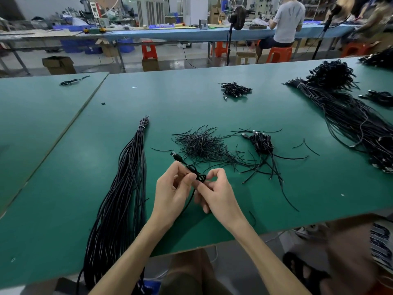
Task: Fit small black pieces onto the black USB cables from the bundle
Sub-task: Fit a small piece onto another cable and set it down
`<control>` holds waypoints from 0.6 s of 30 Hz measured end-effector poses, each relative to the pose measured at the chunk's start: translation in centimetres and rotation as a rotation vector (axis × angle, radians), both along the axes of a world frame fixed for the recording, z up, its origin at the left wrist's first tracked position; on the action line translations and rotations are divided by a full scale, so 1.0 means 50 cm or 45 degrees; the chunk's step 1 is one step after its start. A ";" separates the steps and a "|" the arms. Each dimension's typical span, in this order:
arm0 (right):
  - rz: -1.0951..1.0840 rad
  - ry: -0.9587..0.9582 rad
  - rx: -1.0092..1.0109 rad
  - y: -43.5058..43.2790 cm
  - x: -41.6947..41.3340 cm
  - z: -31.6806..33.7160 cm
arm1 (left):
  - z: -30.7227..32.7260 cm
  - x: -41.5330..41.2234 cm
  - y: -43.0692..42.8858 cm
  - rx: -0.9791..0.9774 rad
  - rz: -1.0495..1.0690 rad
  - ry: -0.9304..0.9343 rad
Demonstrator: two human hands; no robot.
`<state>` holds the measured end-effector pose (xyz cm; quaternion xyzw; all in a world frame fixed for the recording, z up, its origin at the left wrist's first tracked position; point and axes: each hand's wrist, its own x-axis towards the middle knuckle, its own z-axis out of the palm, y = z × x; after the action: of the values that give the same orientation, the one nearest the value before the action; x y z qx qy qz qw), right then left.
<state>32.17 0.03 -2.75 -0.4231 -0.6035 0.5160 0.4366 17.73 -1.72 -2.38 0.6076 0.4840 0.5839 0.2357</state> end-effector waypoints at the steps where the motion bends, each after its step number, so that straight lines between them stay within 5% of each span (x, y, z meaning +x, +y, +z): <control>1: 0.001 0.017 -0.014 0.001 0.001 0.000 | 0.001 0.000 -0.001 -0.002 -0.032 0.000; 8: 0.037 0.001 0.028 0.009 0.001 -0.020 | -0.008 -0.003 0.003 -0.044 -0.204 -0.055; 14: 0.050 0.271 -0.001 0.009 0.011 -0.017 | -0.007 0.000 0.009 -0.083 -0.239 -0.276; 18: 0.034 0.416 -0.097 0.005 0.012 -0.006 | -0.005 -0.004 0.005 -0.115 -0.262 -0.174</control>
<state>32.76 0.28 -3.08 -0.3415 -0.5100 0.6062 0.5057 17.53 -1.45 -2.62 0.6017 0.4277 0.5742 0.3540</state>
